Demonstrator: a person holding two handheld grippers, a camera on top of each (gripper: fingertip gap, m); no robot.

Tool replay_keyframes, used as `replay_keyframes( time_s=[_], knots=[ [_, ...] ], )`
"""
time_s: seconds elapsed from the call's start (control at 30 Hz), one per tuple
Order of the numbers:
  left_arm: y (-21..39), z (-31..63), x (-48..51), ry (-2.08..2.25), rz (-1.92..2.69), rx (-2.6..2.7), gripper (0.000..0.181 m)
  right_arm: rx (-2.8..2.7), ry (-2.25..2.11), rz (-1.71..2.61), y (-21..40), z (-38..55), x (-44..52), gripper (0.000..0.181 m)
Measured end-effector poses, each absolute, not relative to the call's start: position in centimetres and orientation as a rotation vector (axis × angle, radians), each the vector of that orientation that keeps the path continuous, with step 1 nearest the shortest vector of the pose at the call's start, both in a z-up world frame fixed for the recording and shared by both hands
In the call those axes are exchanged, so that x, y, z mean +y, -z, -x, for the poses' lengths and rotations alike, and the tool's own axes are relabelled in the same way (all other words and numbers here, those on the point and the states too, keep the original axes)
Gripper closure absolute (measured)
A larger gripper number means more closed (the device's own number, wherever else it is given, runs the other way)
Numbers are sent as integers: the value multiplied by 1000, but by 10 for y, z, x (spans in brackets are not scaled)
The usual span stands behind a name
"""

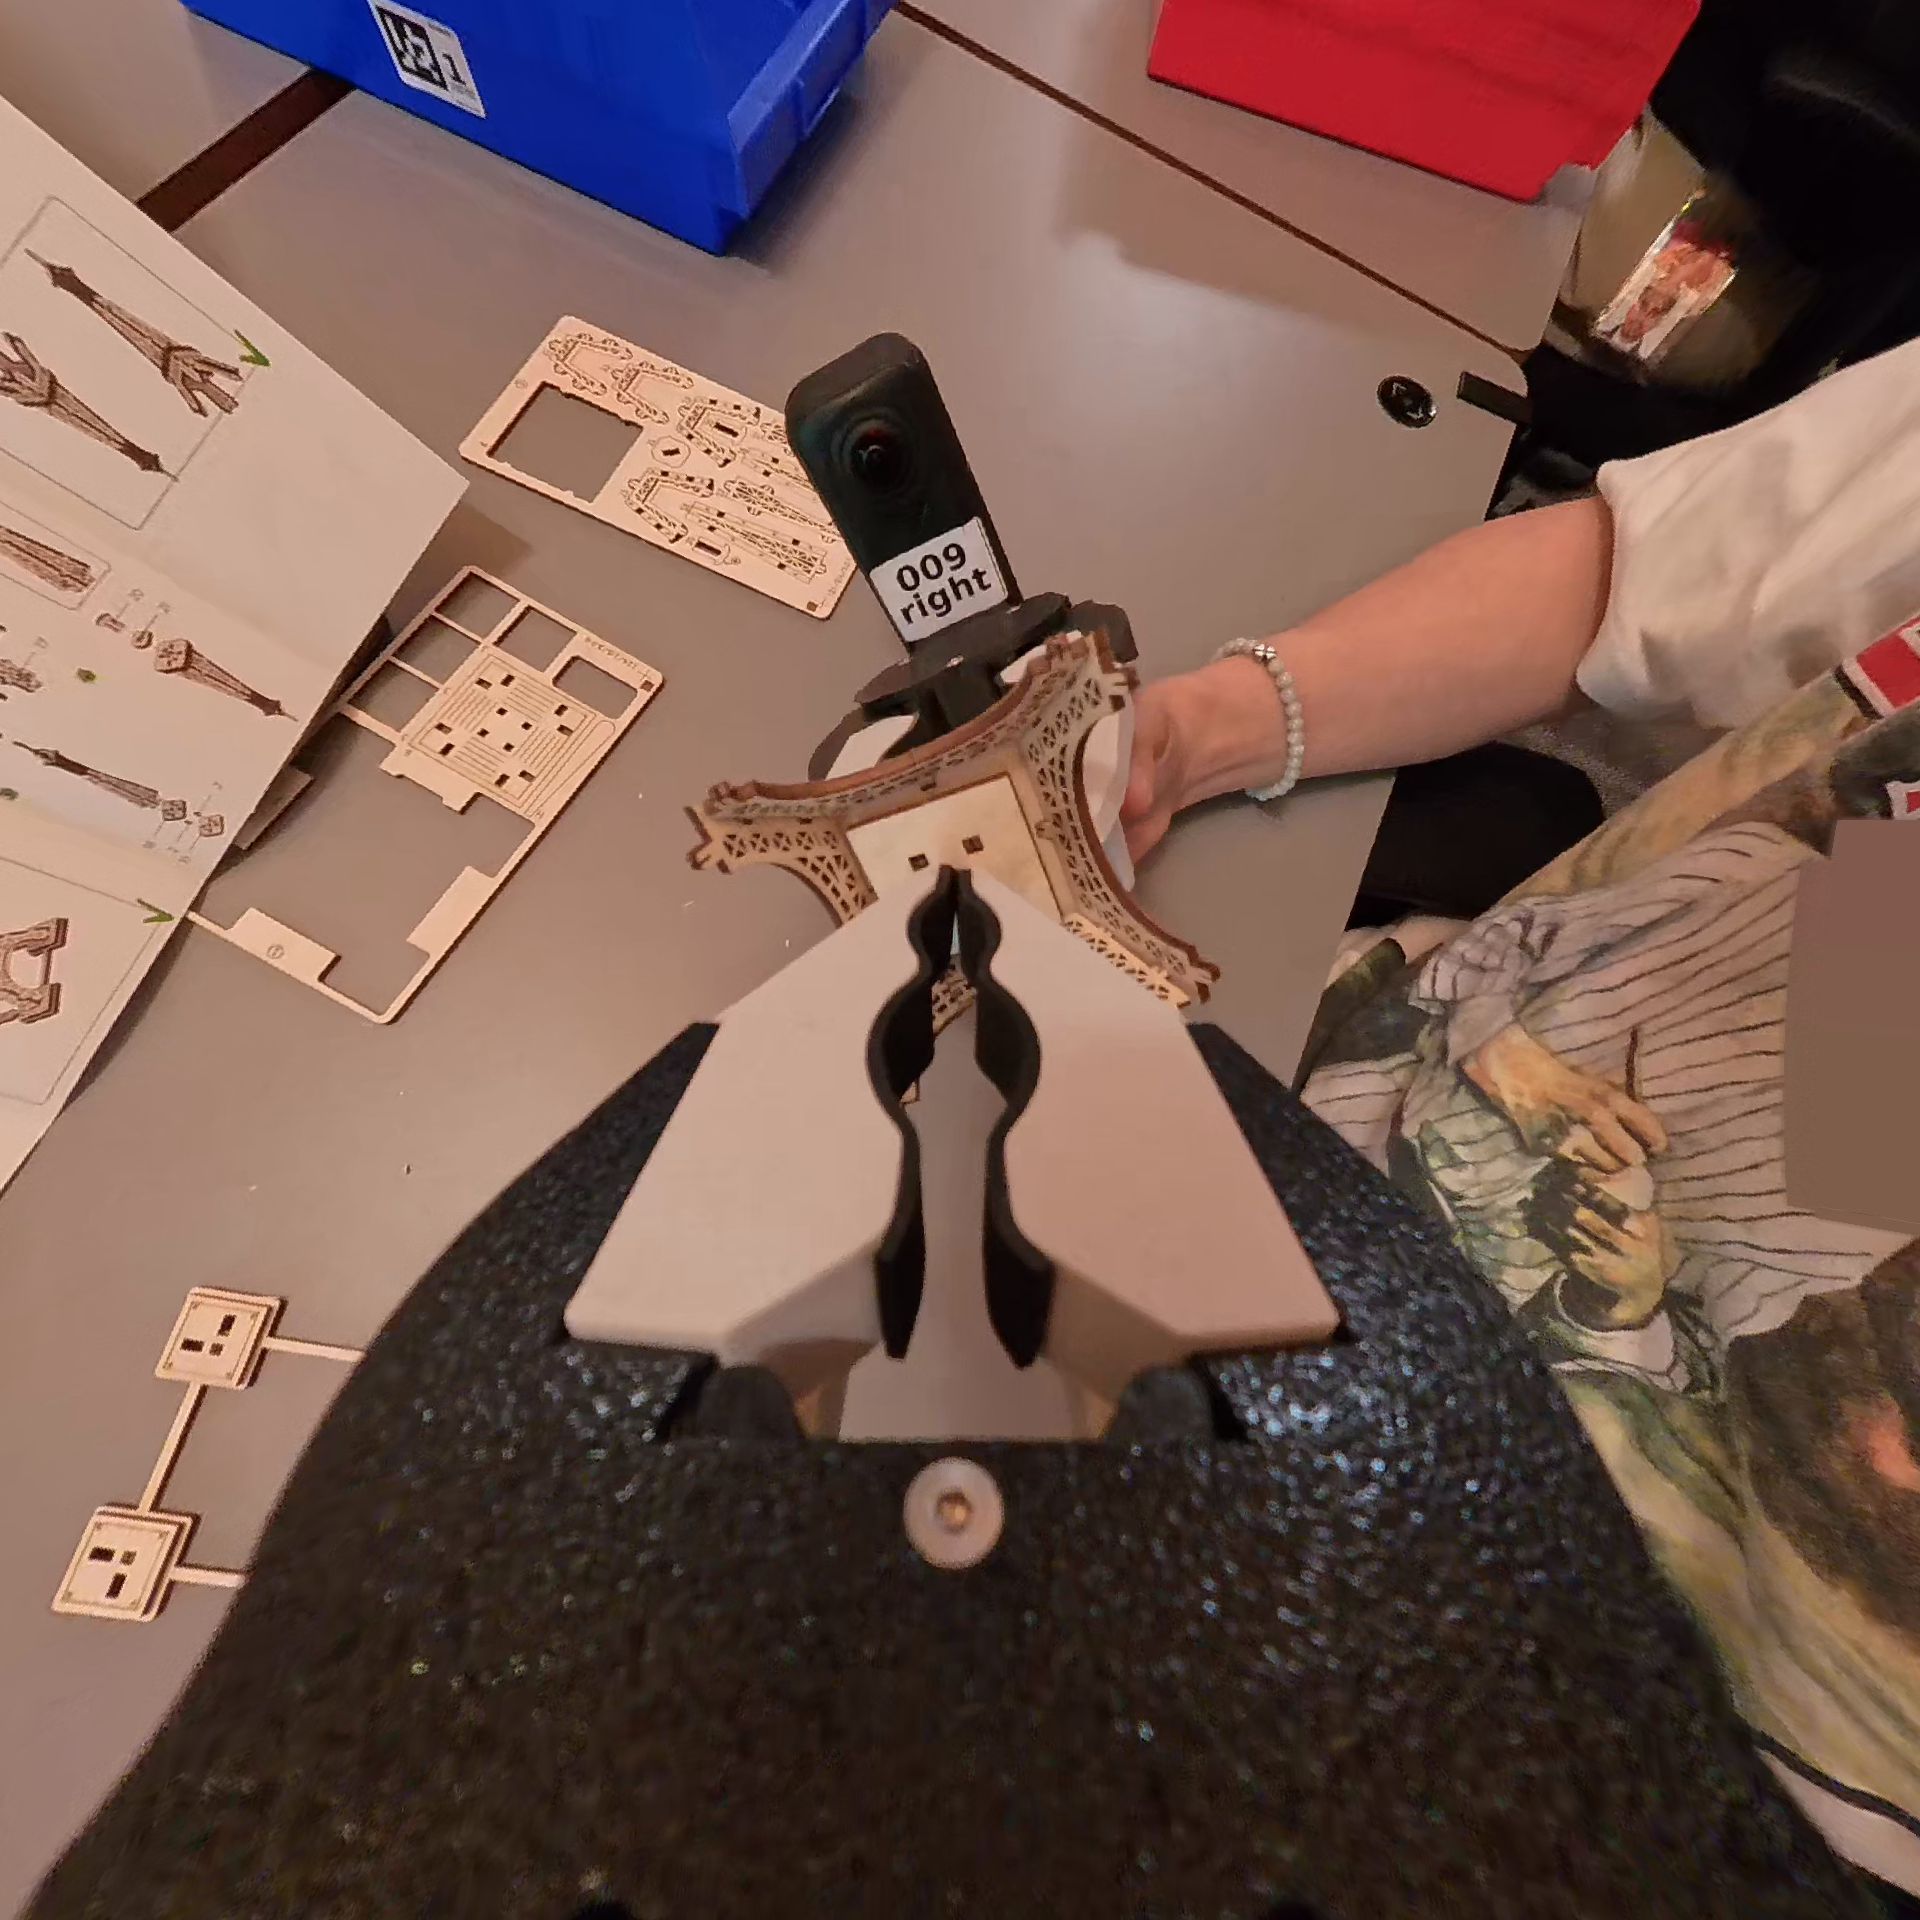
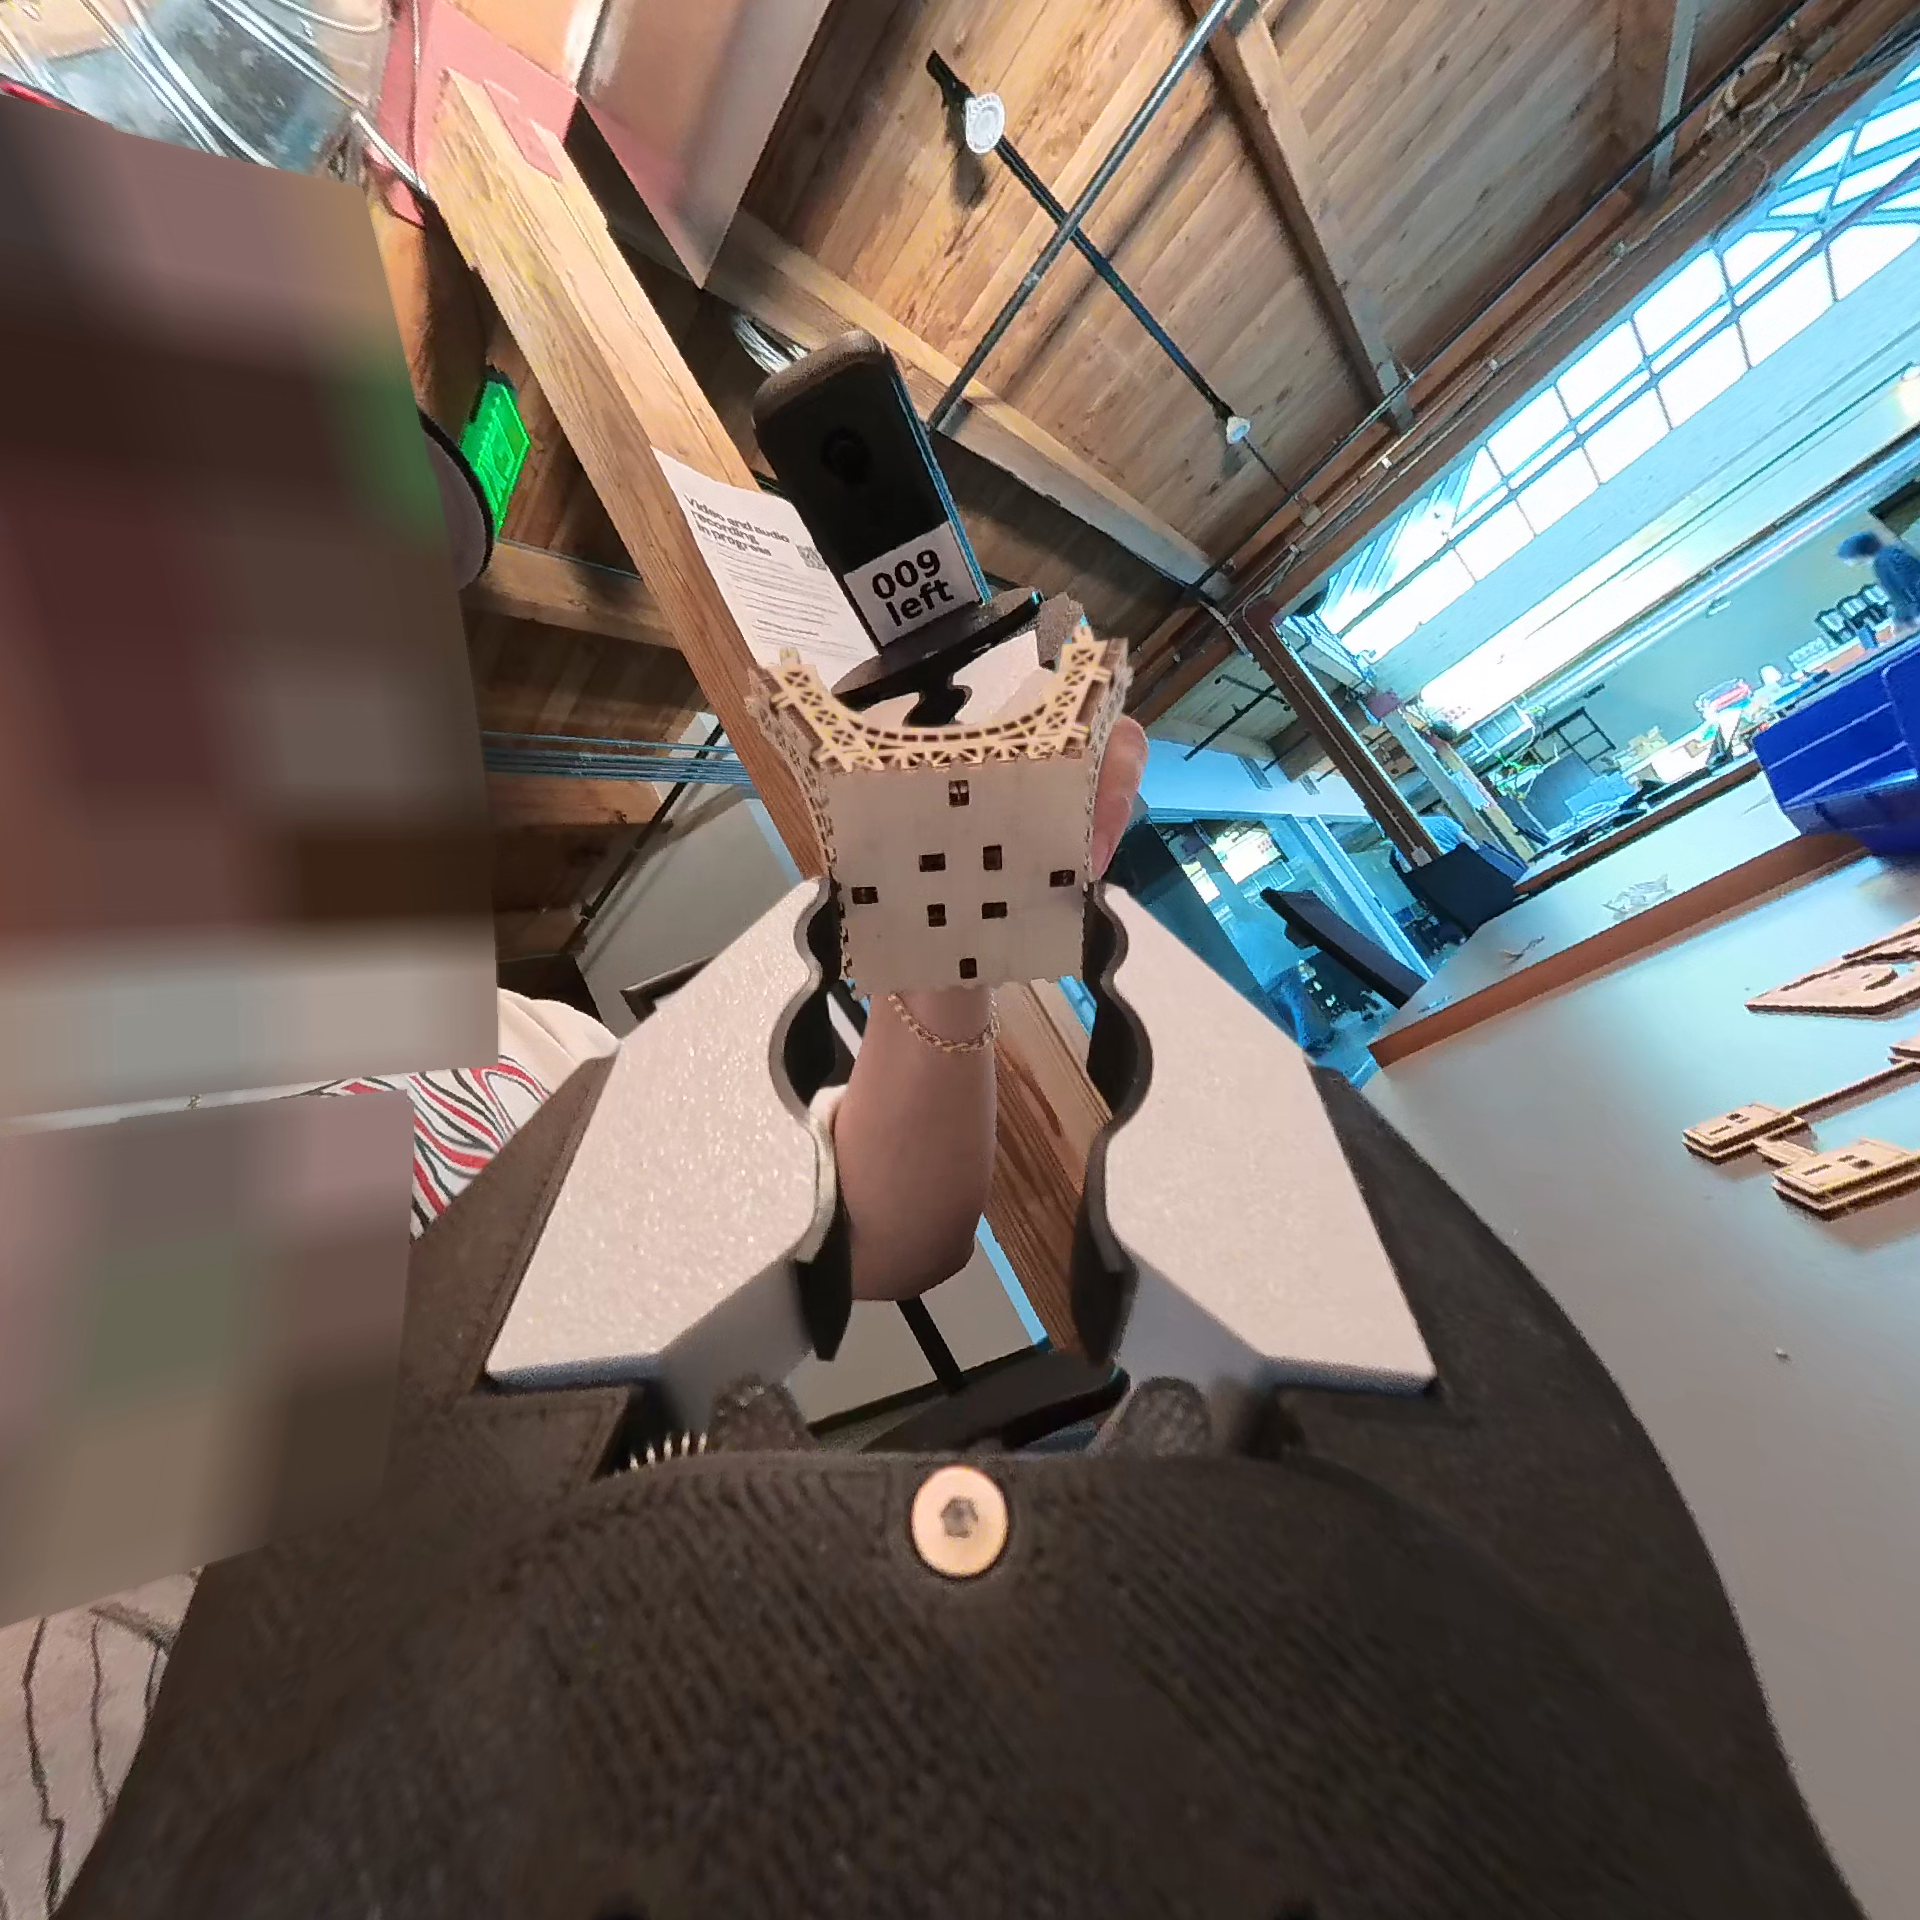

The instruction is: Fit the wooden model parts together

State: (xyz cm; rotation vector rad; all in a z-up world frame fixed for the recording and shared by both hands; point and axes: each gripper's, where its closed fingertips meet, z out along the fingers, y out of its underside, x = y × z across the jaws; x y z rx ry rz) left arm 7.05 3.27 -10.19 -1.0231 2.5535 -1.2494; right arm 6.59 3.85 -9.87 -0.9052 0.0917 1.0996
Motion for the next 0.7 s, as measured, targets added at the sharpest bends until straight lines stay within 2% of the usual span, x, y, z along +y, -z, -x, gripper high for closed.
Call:
replay_keyframes(
  time_s=[0.27, 0.47, 0.7],
  knots=[
    [105, -67, 35, 1161, 896, 2558, 181, 79, -1103, 930, 101, -62, 41, 136],
    [106, -63, 36, 1211, 999, 2603, 181, 59, -1101, 951, 102, -57, 42, 136],
    [108, -59, 37, 1102, 824, 2620, 181, 38, -1118, 975, 104, -52, 43, 136]
  ],
)
